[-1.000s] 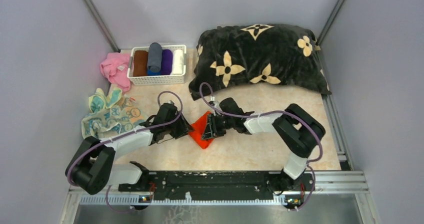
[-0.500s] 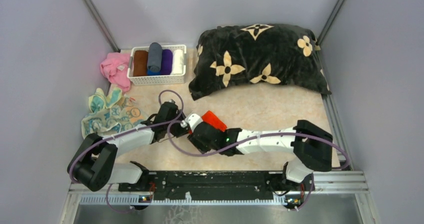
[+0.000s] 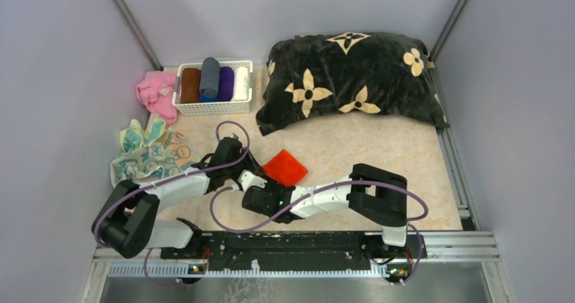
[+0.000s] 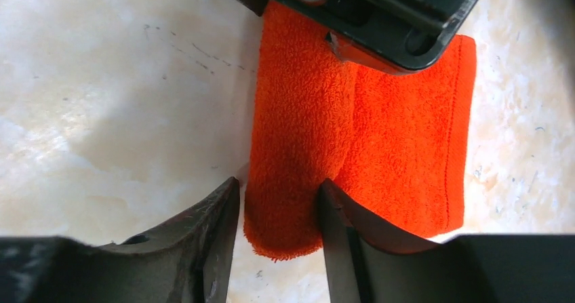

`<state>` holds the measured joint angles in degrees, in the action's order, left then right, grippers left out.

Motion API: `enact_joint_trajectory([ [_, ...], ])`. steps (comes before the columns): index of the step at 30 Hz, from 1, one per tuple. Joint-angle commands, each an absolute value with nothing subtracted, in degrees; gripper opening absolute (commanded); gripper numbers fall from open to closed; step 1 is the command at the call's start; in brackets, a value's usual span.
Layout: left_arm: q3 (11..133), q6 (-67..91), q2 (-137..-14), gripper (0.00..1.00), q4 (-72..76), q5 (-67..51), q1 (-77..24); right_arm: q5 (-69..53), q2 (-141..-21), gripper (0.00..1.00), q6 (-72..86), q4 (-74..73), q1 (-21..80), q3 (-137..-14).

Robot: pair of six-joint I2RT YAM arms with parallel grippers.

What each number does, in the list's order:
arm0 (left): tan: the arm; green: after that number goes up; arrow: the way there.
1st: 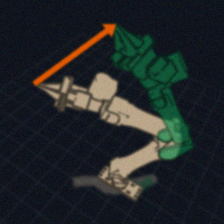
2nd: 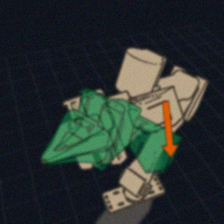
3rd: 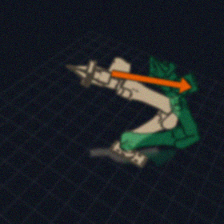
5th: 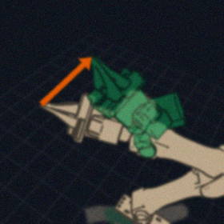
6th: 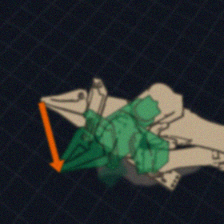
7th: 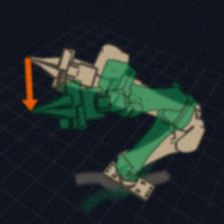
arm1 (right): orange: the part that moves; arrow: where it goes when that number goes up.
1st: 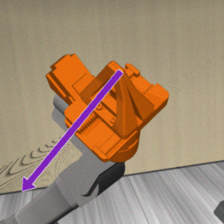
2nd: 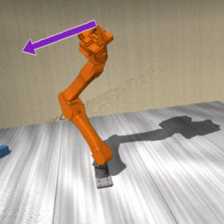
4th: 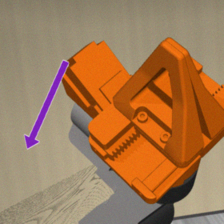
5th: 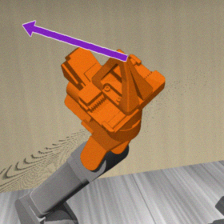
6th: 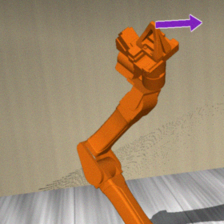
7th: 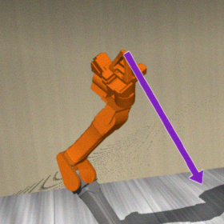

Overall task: Roll the towels
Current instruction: Roll the towel at the center of the board.

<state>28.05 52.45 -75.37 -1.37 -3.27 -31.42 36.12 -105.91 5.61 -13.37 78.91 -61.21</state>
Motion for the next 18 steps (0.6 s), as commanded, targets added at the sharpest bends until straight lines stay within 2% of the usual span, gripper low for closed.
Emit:
enact_joint_trajectory([
  [1,27.22,50.11,-77.71,0.55,-6.59,-0.63,-31.59,37.80,-108.44,0.41,7.79,-18.27,79.21,-61.18],
  [5,27.77,50.00,-76.17,0.63,-7.03,-0.14,-31.59,30.72,-106.32,0.09,8.42,-16.65,76.83,-58.74],
  [7,27.78,50.21,-73.54,0.68,-7.87,1.08,-31.55,24.10,-103.40,0.00,8.88,-14.88,74.59,-57.07],
  [12,28.21,50.99,-65.48,0.78,-11.50,3.25,-31.46,-1.29,-95.37,0.00,12.62,-4.87,66.78,-51.47],
  [18,26.69,53.03,-57.31,0.81,-13.45,0.70,-31.47,-31.50,-92.74,0.00,23.20,12.91,56.36,-44.91],
])
